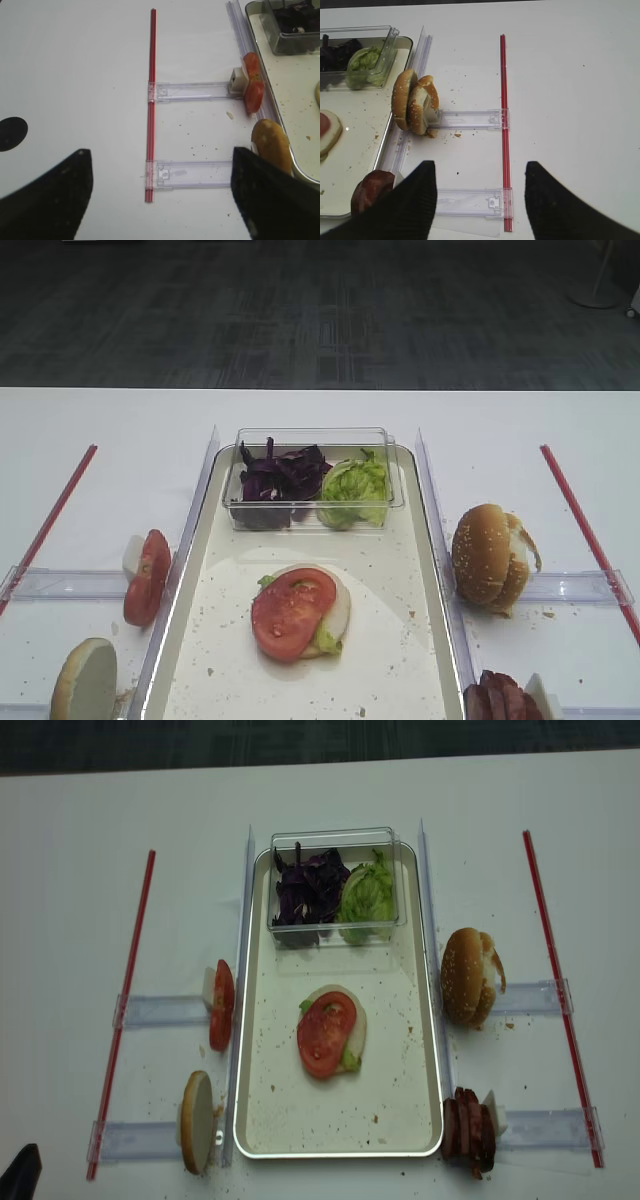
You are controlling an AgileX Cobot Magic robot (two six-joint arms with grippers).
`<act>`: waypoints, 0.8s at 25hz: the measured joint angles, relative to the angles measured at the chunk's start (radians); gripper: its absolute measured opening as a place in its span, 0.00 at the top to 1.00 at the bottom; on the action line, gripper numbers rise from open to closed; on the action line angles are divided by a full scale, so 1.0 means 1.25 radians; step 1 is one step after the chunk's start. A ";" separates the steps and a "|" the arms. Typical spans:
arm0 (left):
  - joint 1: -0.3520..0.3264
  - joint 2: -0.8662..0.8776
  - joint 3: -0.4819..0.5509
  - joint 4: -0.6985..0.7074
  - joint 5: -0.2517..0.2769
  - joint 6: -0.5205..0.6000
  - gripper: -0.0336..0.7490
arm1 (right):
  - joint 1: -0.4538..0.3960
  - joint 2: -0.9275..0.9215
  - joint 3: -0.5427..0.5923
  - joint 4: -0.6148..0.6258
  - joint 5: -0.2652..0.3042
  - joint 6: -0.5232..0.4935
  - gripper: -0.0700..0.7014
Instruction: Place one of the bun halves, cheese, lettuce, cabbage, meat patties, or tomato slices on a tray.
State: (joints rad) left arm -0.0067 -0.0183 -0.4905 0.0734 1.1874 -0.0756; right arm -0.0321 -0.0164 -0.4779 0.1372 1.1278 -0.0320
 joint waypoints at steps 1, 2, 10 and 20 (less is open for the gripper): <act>0.000 0.000 0.000 0.000 0.000 0.000 0.29 | 0.000 0.000 0.000 0.000 0.000 0.000 0.36; 0.000 0.000 0.000 0.000 0.000 0.000 0.29 | 0.000 0.000 0.000 0.000 0.000 0.000 0.36; 0.000 0.000 0.000 0.000 0.000 0.000 0.30 | 0.000 0.000 0.000 0.000 0.000 0.000 0.36; 0.000 0.000 0.000 0.000 0.000 0.000 0.31 | 0.000 0.000 0.000 0.000 0.000 0.000 0.36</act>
State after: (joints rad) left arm -0.0067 -0.0183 -0.4905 0.0734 1.1874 -0.0756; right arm -0.0321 -0.0164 -0.4779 0.1372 1.1278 -0.0320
